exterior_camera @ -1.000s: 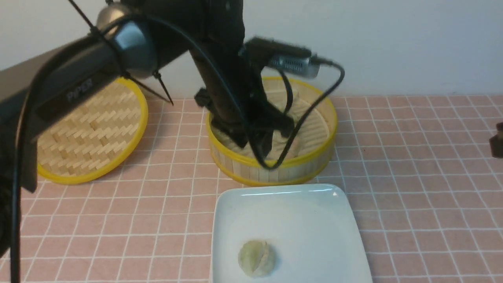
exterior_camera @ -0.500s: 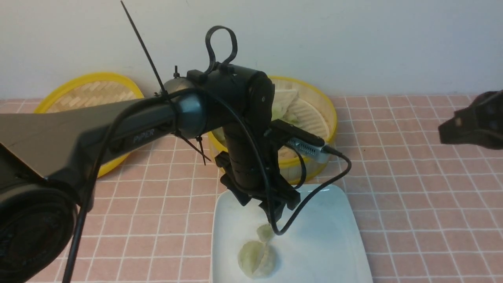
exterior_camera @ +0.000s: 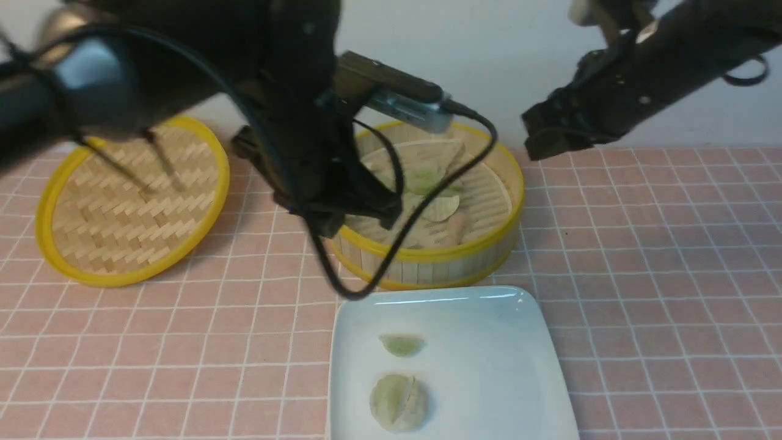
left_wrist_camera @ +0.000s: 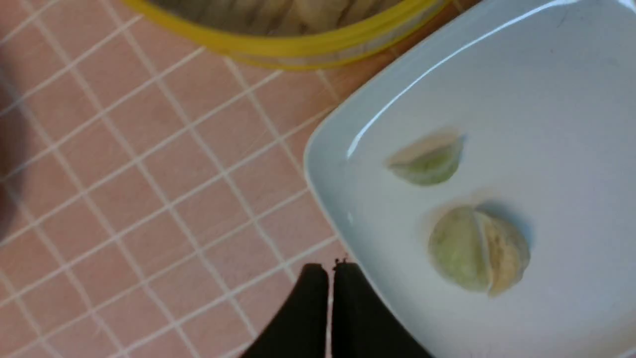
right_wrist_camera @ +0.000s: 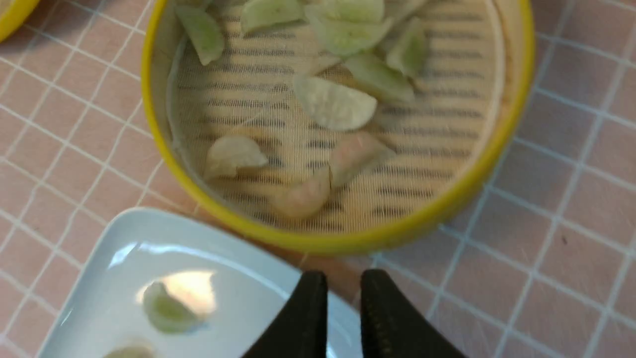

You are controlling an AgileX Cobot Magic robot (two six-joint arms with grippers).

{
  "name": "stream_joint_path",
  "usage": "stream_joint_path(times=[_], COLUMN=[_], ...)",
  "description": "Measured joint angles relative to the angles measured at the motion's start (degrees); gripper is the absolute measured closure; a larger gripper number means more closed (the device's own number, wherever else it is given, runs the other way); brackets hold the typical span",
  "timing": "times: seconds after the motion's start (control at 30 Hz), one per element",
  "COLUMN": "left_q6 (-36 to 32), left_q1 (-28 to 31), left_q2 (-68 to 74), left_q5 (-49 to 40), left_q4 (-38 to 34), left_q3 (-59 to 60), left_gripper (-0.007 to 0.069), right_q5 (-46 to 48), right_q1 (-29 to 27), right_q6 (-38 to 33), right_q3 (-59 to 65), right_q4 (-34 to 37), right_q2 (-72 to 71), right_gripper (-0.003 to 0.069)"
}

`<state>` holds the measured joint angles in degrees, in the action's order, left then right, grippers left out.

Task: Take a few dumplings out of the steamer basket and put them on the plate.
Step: Use the right arm to grab a dumpling from inside the steamer

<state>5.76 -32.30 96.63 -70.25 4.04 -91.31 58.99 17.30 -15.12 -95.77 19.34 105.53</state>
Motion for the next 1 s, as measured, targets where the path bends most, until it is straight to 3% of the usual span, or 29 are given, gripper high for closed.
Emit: stream_joint_path(times=[0.33,0.43,0.57,0.7,1.0], left_q6=[6.70,7.29,7.51,7.63,7.63], left_q1=[1.69,1.69,1.69,1.69,1.69], left_q2=[-21.71,-24.88,-27.44,-29.77,-30.24], left_q5=[-1.21,-1.44,-1.42,-1.42,-1.47], left_q4=[0.30,0.37,0.37,0.43,1.49], left_q3=[17.07,18.36,18.56,18.56,18.56], left_gripper=[0.0631,0.0631,0.0631,0.0631,0.0631], right_q5=[-0.05,-1.20,-3.14,-3.19,10.93], right_q1=[6.73,7.56,7.92,7.92,7.92], right_q6=[4.95,6.33,6.92,7.90,7.60], right_q3=[-17.05,-19.14,-20.71,-22.73,-30.00], right_q4=[-11.15,-13.40,-14.20,-14.48,-14.47], right_q2=[23.84,28.69,30.70,31.37,28.11], right_gripper=[0.0239,0.0214,0.0233,0.0453,0.0456])
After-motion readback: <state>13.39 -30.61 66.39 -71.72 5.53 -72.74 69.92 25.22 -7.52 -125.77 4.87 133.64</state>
